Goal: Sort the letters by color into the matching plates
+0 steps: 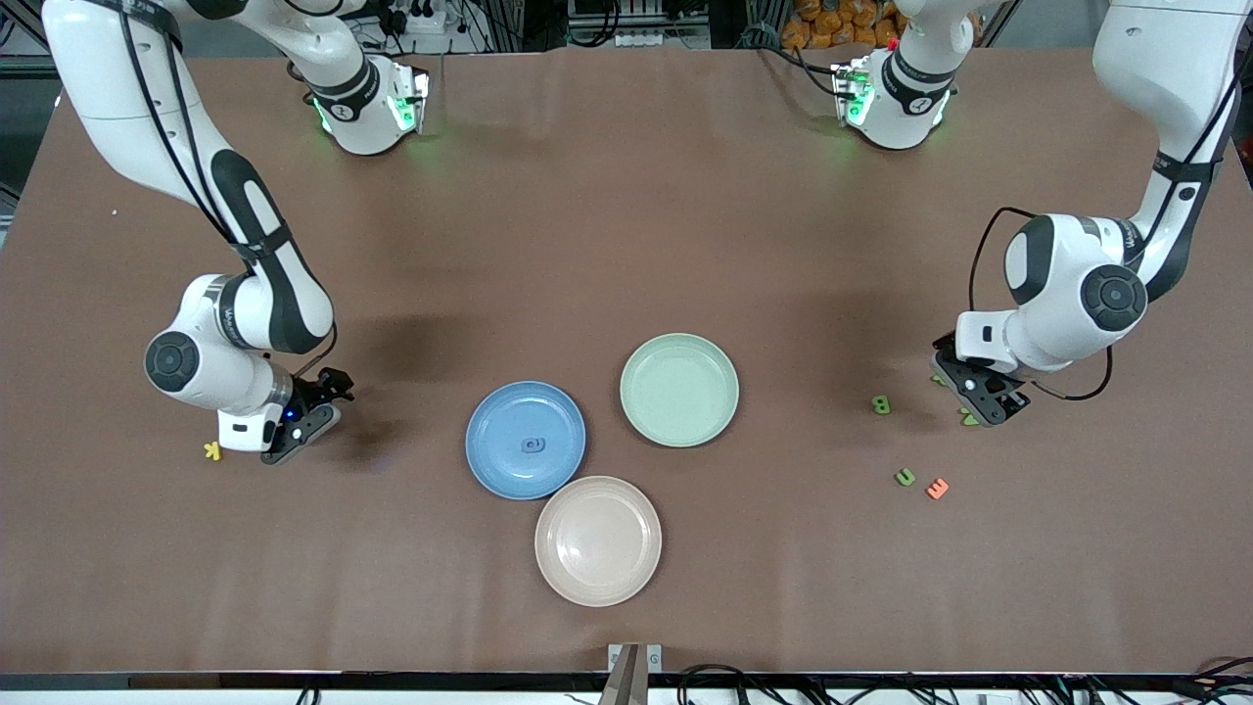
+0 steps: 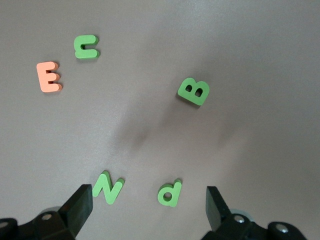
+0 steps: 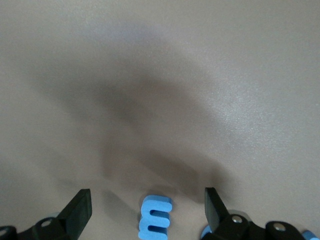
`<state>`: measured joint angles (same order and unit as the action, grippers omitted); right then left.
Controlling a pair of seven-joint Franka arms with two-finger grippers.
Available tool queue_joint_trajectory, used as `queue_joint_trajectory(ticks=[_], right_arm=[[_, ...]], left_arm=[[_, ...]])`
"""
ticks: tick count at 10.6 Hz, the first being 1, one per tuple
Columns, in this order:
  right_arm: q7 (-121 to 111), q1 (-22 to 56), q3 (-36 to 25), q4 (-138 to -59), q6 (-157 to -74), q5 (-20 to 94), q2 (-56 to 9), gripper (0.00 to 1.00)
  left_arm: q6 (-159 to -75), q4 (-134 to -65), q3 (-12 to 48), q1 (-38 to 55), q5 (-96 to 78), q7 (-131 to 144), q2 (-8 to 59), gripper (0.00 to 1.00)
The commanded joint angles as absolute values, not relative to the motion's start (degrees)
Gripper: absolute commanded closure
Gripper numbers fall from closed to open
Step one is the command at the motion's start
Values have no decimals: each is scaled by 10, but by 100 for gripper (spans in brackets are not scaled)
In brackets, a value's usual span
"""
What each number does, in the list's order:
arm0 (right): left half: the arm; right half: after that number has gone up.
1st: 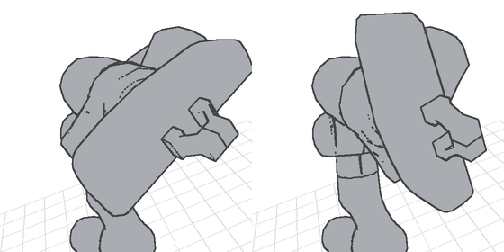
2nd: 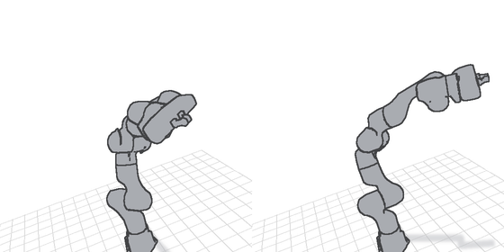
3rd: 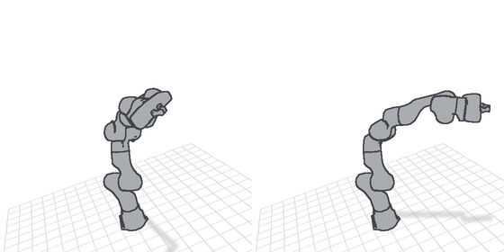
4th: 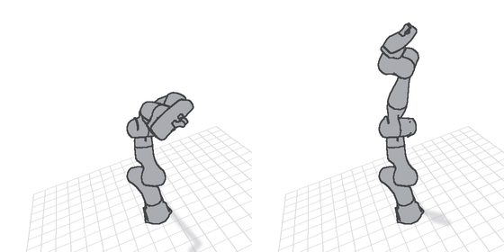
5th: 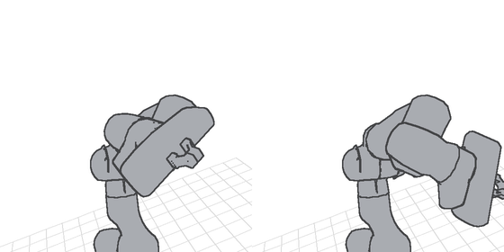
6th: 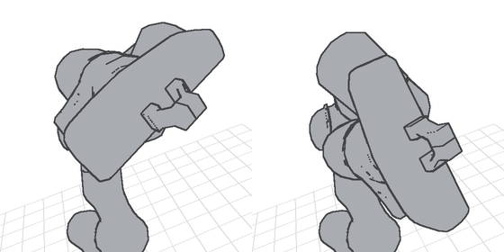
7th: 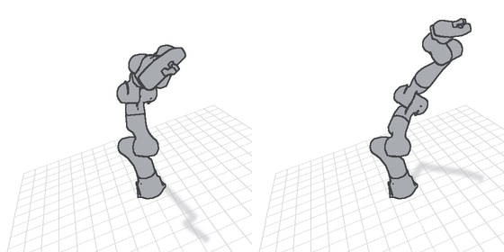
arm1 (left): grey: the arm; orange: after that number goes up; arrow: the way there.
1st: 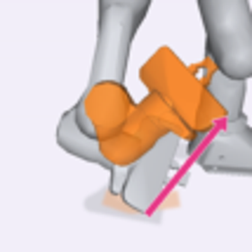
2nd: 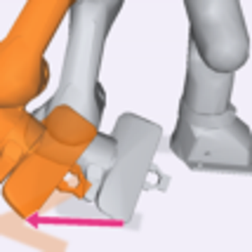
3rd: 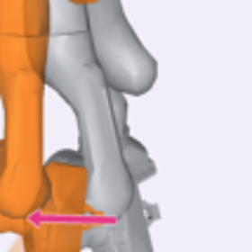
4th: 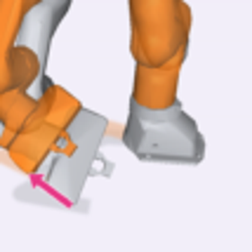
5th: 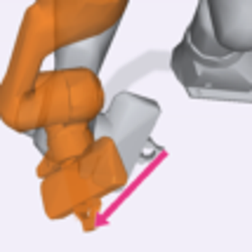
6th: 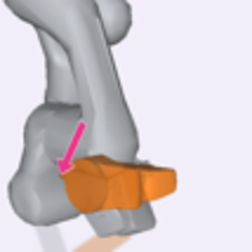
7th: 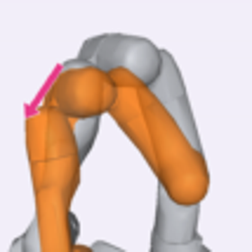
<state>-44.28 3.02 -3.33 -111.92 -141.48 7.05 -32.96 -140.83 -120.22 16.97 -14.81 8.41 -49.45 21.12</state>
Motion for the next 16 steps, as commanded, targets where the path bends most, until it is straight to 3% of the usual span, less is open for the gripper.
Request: queue_joint_trajectory(ticks=[1,9,11,14,16], right_arm=[[-453,22,-27,-1164,-1447,71,-306,4],[-452,15,-27,-1203,-1469,72,-290,14],[-453,15,-27,-1212,-1484,72,-287,33],[-463,15,-27,-1212,-1486,72,-289,61],[-463,15,-26,-1211,-1487,72,-290,71]], left_arm=[[-1411,-1195,171,-149,75,-510,213,0],[-1381,-1182,164,-162,75,-410,226,0],[-1380,-1183,161,-161,90,-387,229,0],[-1383,-1182,167,-164,255,-408,228,0],[-1383,-1184,170,-164,256,-442,228,0]])
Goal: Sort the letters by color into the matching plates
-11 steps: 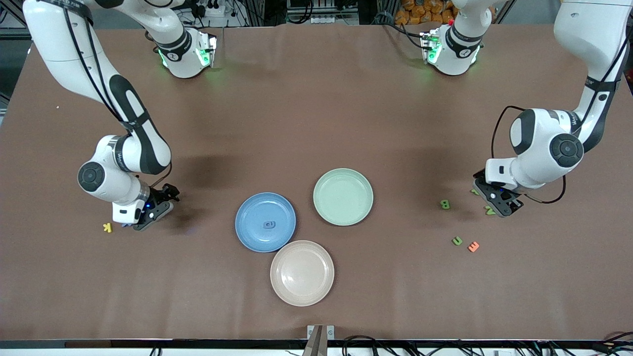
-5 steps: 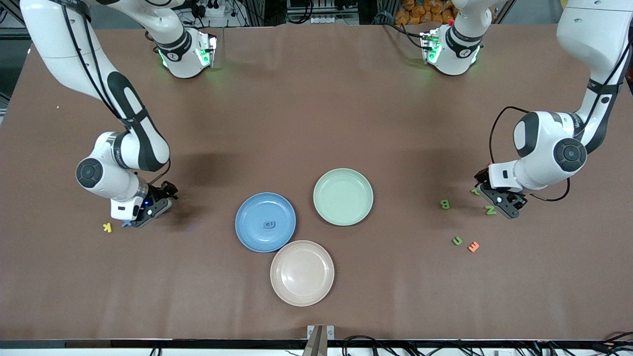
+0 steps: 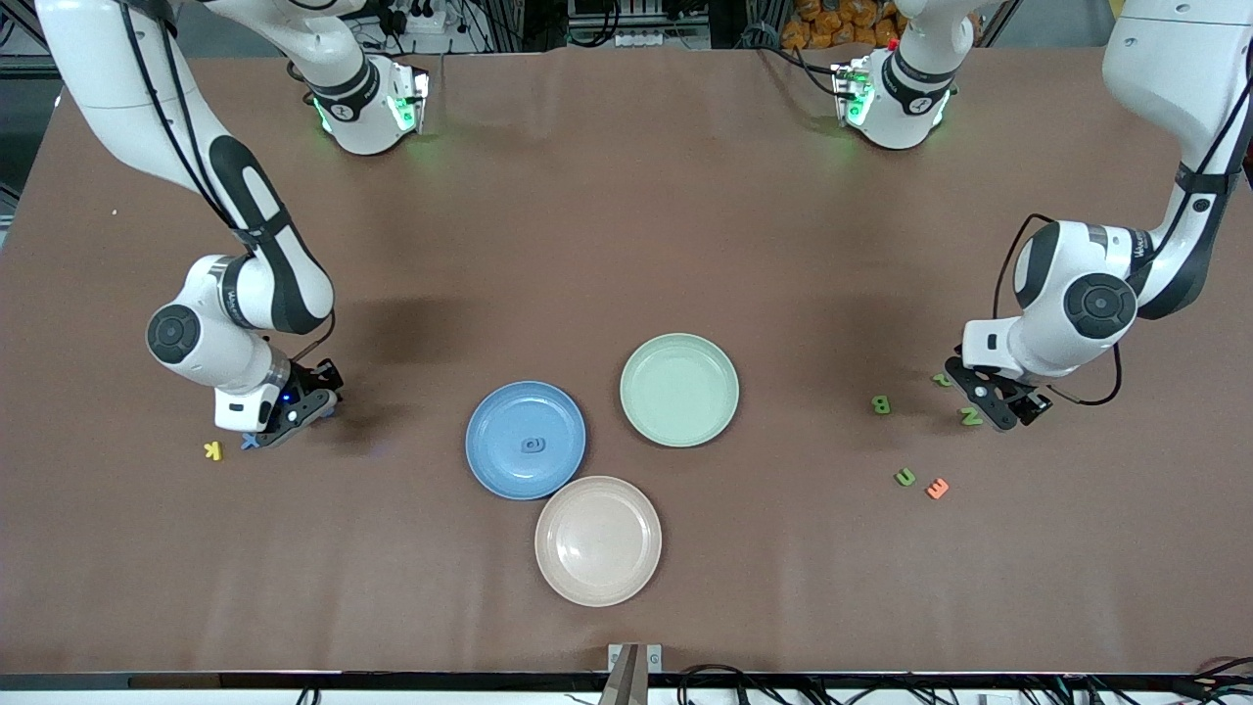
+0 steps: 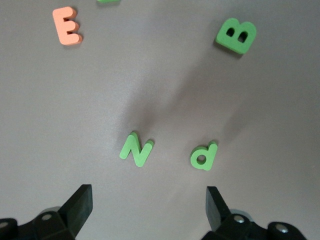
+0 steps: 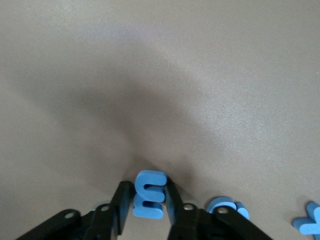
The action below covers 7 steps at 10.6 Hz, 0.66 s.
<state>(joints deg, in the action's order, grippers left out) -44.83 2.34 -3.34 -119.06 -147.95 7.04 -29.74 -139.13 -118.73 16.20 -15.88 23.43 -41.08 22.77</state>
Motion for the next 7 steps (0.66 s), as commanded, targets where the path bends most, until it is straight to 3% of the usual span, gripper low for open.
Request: queue_joint_trajectory(ticks=[1,3,7], right_arm=[[-463,15,-26,-1210,-1487,74,-290,73],[-462,16,-26,-1208,-1486,75,-290,80],[-442,22,-25,-1194,-1478,79,-282,83]], left_arm=[[-1384,-1186,179,-166,253,-464,229,0],[-1384,-1180,192,-162,191,-564,238,0],[-1384,-1180,192,-161,149,-603,242,0]])
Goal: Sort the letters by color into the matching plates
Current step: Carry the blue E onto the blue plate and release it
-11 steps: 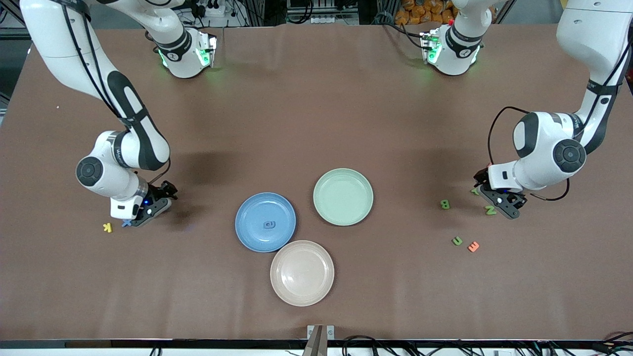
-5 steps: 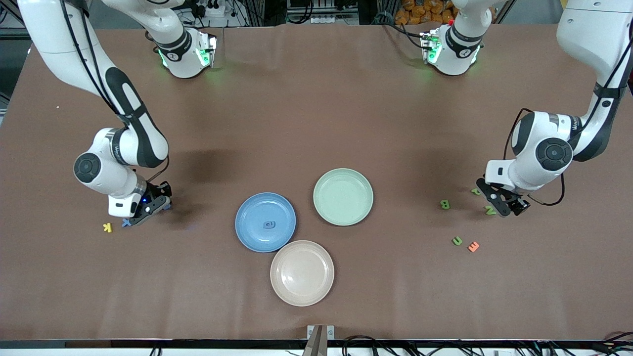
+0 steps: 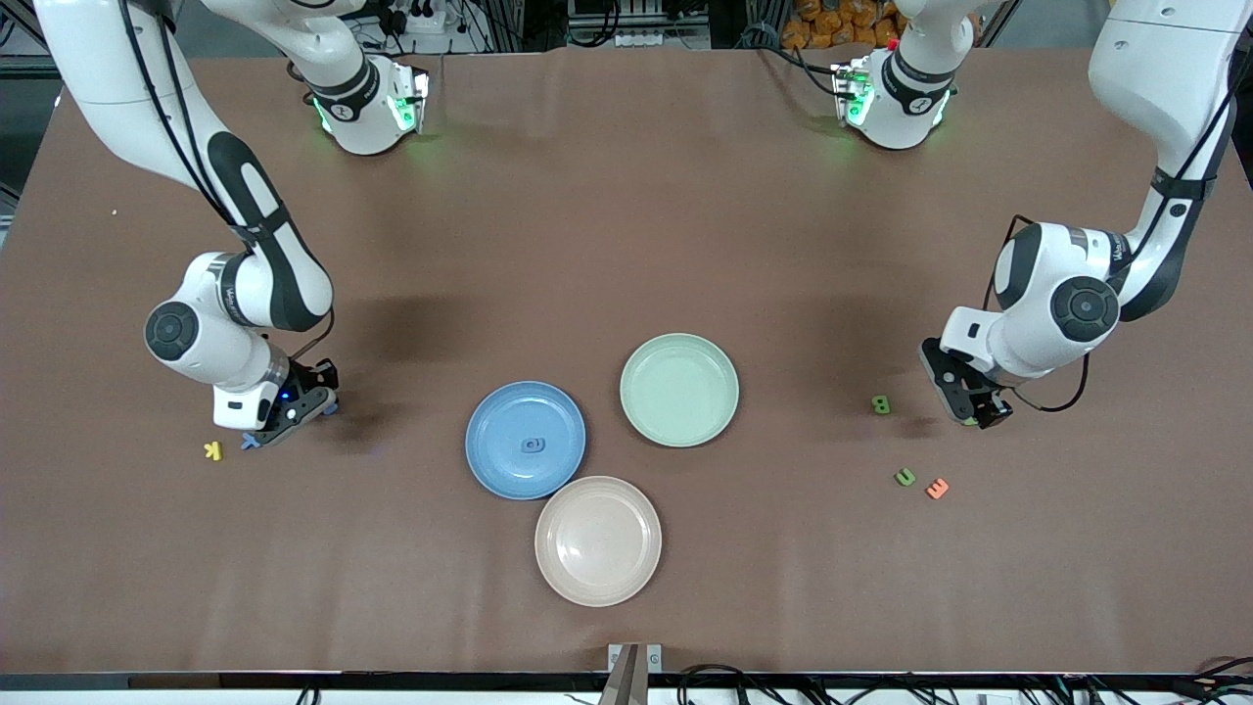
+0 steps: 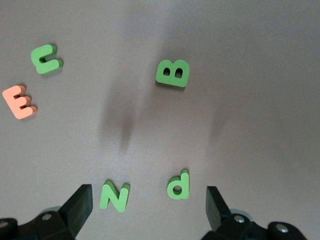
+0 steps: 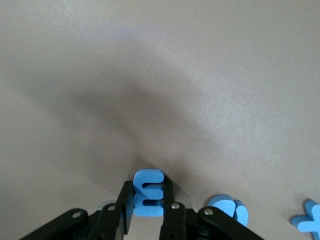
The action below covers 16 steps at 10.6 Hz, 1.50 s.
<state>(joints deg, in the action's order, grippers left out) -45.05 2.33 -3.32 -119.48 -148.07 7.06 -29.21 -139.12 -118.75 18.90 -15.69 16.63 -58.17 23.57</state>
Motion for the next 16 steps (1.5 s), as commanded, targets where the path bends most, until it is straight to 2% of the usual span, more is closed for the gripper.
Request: queue_joint_trajectory(ticks=[1,3,5,9,16], right_arm=[[-416,25,-25,-1192,-1477,79,-280,83],[-324,53,-23,-1179,-1477,79,-279,83],[-237,88,-22,-1158,-1477,79,-283,83],[-96,146,-12,-1075,-1409,82,-298,83],[111,264,0,-966,-1416,82,-388,82]], left_arm=[[-1385,-1182,192,-163,150,-604,244,0],[-1402,-1187,191,-166,157,-607,251,0],[-1463,-1221,191,-186,159,-620,252,0],[-1540,-1277,190,-199,163,-626,243,0],[-1568,-1280,186,-207,189,-626,263,0]])
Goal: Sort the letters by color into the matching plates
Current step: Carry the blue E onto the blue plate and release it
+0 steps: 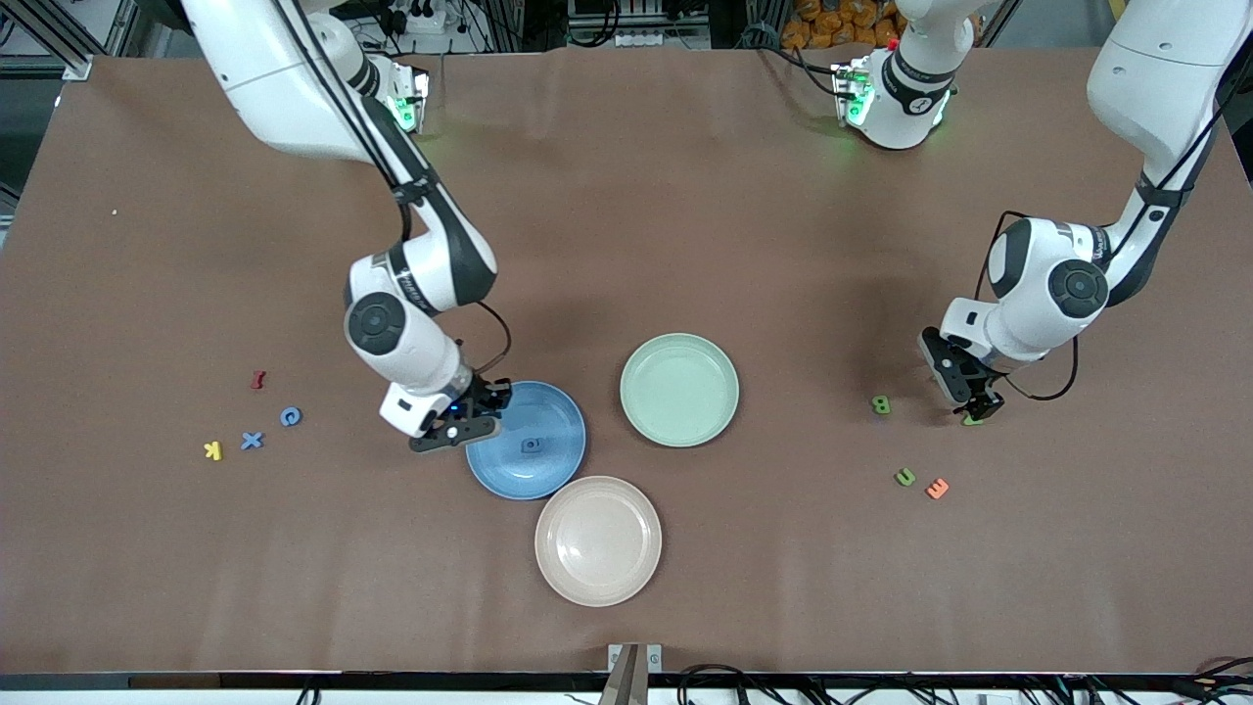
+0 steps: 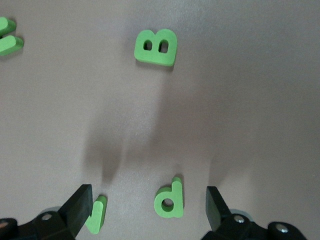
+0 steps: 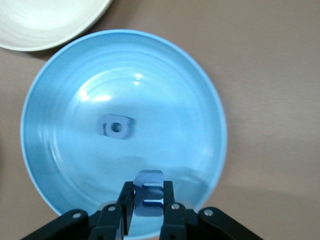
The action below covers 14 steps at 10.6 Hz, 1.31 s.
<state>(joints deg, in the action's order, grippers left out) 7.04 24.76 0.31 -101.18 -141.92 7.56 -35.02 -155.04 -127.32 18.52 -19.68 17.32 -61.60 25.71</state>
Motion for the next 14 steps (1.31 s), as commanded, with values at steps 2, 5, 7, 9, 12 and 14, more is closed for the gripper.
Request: queue_joint_trajectory(ticks=[2,5,7,9,12,14], right_arm=[[111,265,0,-960,-1417,81,-392,43],[27,249,-3,-957,-1419,82,-383,0],[8,226,-7,-961,-1402,82,-364,0],[-77,184,-7,-968,-1372,81,-346,0],[-173,125,-12,-979,-1335,80,-328,0],[-234,81,-17,-1003,-1334,79,-320,0]], left_arm=[[-1568,-1276,185,-215,194,-626,270,0],[-1568,-1271,185,-221,207,-626,277,0],[-1568,-1267,185,-223,207,-623,279,0],[-1568,-1267,186,-221,207,-612,283,0],[-1568,-1267,186,-216,207,-588,287,0],[-1568,-1267,186,-215,208,-582,289,0]])
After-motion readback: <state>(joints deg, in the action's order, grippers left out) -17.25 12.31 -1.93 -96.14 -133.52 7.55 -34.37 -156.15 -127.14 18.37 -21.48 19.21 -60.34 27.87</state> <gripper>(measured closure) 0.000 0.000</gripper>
